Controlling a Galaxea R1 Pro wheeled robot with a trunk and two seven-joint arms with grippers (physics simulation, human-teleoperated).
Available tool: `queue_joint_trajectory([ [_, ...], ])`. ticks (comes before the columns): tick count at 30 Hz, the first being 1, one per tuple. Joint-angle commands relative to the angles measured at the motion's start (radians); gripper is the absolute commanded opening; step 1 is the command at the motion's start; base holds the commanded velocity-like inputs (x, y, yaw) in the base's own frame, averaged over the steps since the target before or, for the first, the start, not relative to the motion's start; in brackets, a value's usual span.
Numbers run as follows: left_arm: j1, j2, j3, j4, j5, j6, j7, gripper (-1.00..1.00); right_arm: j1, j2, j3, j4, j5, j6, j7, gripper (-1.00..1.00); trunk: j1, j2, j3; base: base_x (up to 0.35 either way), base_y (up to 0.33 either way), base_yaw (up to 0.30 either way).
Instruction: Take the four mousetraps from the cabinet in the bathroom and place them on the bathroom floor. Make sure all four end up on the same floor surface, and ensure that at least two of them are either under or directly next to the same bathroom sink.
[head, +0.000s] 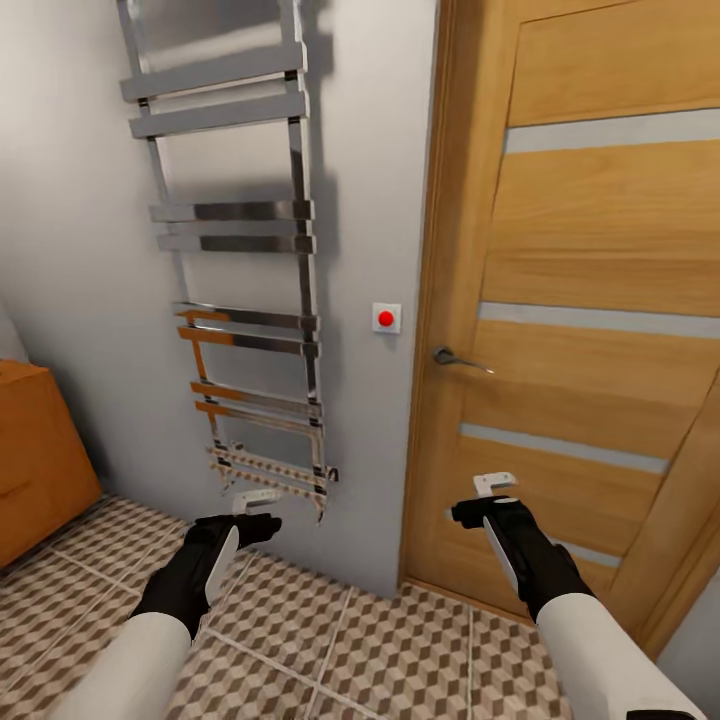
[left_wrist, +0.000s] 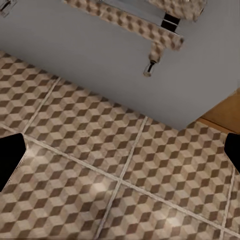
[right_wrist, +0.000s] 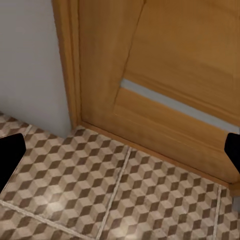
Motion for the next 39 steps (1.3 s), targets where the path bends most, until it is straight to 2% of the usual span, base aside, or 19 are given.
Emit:
queue_joint_trajectory([
  [1, -0.001, -0.001, 0.003, -0.001, 0.0, 0.005, 0.0, 1.0, 0.0, 0.0, -0.001, -0.002, 0.007, 0.006, 0.001, 1.0, -0.004, 0.006, 0.002, 0.0, 0.0, 0.3],
  [39, -0.001, 0.0, 0.008, 0.0, -0.004, 0.004, 0.001, 1.0, 0.0, 0.0, 0.0, 0.001, 0.007, 0.006, 0.001, 1.0, -0.15, 0.272, 0.121, 0.0, 0.0, 0.3],
])
